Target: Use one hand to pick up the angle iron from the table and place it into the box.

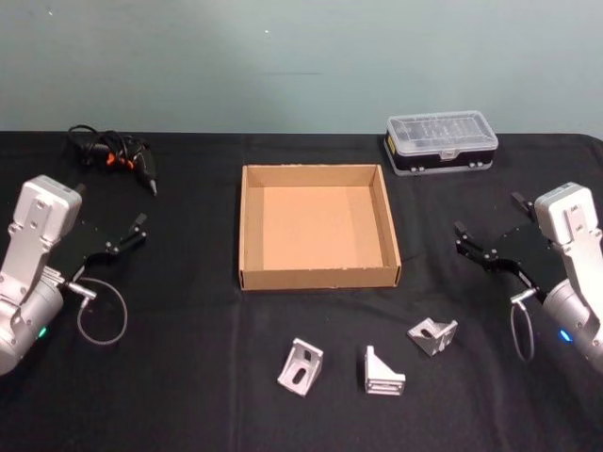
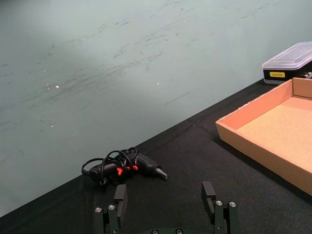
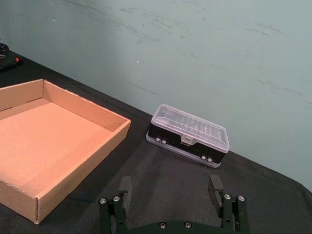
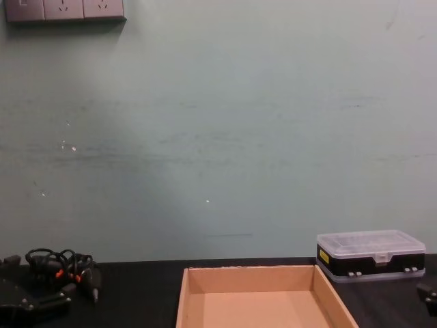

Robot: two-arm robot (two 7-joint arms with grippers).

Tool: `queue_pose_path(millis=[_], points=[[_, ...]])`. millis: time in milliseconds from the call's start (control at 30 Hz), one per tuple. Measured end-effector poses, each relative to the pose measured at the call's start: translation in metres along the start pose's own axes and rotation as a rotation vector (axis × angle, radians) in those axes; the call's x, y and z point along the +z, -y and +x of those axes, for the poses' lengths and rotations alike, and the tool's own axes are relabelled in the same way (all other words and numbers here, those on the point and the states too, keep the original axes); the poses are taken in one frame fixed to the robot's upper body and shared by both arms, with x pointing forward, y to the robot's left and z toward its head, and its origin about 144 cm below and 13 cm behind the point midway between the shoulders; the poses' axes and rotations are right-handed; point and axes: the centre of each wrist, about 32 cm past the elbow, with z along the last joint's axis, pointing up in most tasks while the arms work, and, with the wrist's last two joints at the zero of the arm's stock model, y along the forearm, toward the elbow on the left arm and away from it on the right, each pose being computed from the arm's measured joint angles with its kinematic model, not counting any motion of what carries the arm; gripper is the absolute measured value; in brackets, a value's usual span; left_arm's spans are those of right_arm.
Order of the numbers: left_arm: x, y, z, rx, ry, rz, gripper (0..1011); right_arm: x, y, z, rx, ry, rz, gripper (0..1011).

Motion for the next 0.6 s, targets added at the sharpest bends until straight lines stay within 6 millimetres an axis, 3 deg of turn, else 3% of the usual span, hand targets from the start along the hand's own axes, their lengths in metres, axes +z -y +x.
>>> queue_pose_path(millis=[600], points=[[0.0000, 0.0000, 0.0000, 0.000, 0.000, 0.000, 1000, 0.0000, 0.0000, 0.0000, 0.000, 0.000, 0.000, 1000]])
